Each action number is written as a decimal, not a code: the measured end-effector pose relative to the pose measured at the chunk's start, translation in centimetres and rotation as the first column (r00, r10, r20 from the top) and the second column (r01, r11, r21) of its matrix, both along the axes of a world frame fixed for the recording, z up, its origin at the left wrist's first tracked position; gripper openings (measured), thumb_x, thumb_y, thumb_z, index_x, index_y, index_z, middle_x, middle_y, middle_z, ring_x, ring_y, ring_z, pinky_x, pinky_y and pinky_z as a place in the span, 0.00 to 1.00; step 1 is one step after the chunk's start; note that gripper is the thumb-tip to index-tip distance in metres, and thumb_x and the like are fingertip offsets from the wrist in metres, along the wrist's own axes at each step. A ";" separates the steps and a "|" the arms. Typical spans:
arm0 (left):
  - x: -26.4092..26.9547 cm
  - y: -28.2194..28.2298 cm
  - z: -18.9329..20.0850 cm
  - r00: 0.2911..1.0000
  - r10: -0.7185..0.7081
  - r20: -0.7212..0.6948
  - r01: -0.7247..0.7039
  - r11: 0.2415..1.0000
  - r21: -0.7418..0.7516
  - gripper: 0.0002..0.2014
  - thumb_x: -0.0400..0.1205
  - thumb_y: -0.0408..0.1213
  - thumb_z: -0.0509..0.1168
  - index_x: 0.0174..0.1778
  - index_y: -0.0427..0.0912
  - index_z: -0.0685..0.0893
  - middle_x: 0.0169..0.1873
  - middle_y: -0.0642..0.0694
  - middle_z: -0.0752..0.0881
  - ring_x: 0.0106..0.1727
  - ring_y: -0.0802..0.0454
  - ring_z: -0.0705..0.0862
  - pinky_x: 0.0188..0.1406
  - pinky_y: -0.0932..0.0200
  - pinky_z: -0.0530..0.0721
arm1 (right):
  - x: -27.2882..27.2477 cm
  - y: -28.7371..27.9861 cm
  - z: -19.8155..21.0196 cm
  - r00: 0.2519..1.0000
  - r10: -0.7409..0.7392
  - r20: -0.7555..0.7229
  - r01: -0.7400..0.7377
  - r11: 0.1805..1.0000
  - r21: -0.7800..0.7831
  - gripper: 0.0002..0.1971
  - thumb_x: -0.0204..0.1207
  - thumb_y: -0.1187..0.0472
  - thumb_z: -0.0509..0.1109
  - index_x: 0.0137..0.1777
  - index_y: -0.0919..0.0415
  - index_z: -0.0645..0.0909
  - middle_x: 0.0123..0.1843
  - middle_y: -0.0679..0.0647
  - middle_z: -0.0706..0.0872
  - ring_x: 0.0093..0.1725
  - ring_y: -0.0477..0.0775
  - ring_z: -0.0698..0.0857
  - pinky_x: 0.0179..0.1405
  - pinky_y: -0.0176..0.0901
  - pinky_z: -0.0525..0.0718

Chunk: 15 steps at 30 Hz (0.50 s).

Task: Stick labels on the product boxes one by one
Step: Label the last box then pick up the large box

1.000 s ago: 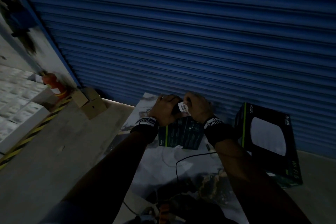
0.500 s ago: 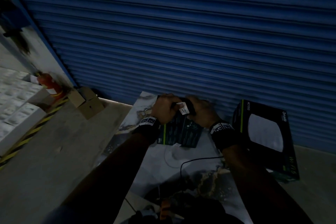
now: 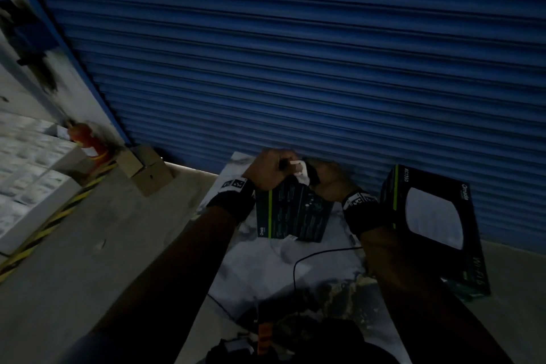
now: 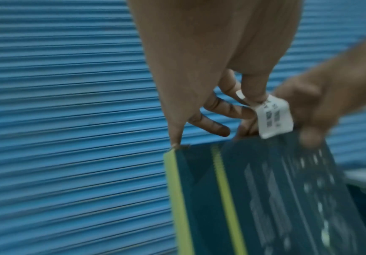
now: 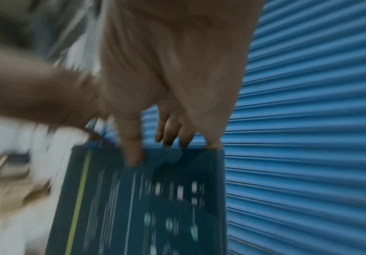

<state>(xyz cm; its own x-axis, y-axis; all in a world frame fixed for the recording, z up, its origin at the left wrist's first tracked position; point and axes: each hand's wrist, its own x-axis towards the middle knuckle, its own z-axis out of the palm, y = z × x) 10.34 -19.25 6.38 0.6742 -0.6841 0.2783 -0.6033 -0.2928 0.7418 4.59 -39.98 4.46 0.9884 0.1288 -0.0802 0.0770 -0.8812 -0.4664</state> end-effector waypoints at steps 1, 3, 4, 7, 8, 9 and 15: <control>0.2 0.4 -0.4 1.000 0.001 0.022 -0.002 0.999 0.043 0.02 0.87 0.37 0.71 0.49 0.44 0.87 0.40 0.57 0.86 0.42 0.66 0.84 0.46 0.65 0.80 | 0.0 -0.4 0.1 0.999 0.017 -0.034 -0.015 0.999 0.050 0.35 0.78 0.61 0.76 0.84 0.53 0.68 0.78 0.55 0.78 0.74 0.59 0.79 0.79 0.59 0.72; 0.3 0.9 -1.1 0.999 0.011 0.050 -0.017 0.994 0.106 0.06 0.88 0.41 0.69 0.51 0.42 0.86 0.41 0.53 0.87 0.43 0.55 0.85 0.44 0.56 0.83 | -0.1 -0.8 0.7 0.994 0.047 -0.098 -0.032 0.988 0.148 0.31 0.75 0.59 0.80 0.77 0.50 0.74 0.73 0.51 0.81 0.69 0.54 0.80 0.75 0.52 0.76; 0.2 1.1 -1.3 0.999 0.015 0.044 -0.020 0.993 0.112 0.07 0.89 0.42 0.68 0.52 0.42 0.86 0.40 0.53 0.86 0.42 0.54 0.85 0.43 0.56 0.83 | -0.2 -0.9 0.8 0.992 0.059 -0.109 -0.037 0.980 0.194 0.27 0.73 0.56 0.82 0.71 0.50 0.79 0.70 0.49 0.83 0.67 0.52 0.81 0.72 0.51 0.78; 0.2 1.2 -1.1 0.999 0.010 0.042 -0.014 0.995 0.097 0.09 0.89 0.44 0.66 0.53 0.42 0.85 0.40 0.52 0.88 0.42 0.54 0.87 0.42 0.55 0.84 | -0.6 -0.5 0.9 0.997 0.038 -0.066 -0.017 0.954 0.298 0.21 0.67 0.36 0.80 0.52 0.49 0.86 0.63 0.48 0.87 0.62 0.52 0.85 0.70 0.54 0.81; 0.3 1.1 -1.0 0.999 0.009 0.046 -0.013 0.995 0.101 0.09 0.89 0.46 0.66 0.53 0.44 0.85 0.40 0.51 0.88 0.42 0.53 0.87 0.42 0.52 0.86 | -0.7 -0.3 0.6 0.999 0.035 -0.030 -0.025 0.953 0.301 0.21 0.67 0.33 0.77 0.47 0.49 0.87 0.63 0.48 0.88 0.62 0.52 0.85 0.70 0.55 0.81; 0.3 1.1 -0.9 0.999 0.011 0.047 -0.016 0.994 0.110 0.08 0.89 0.46 0.65 0.53 0.46 0.85 0.39 0.52 0.88 0.41 0.53 0.88 0.41 0.51 0.86 | -0.7 -0.1 0.4 1.000 0.030 -0.008 -0.026 0.958 0.286 0.18 0.70 0.36 0.78 0.44 0.50 0.87 0.65 0.48 0.87 0.64 0.52 0.85 0.72 0.56 0.79; 0.1 1.0 -1.0 0.996 0.082 0.035 -0.085 0.991 0.102 0.03 0.89 0.45 0.67 0.51 0.52 0.84 0.38 0.58 0.88 0.39 0.61 0.87 0.40 0.50 0.88 | -1.0 -0.3 1.0 0.996 0.076 -0.047 -0.067 0.983 0.169 0.03 0.77 0.51 0.79 0.45 0.47 0.89 0.82 0.50 0.73 0.79 0.54 0.73 0.85 0.60 0.60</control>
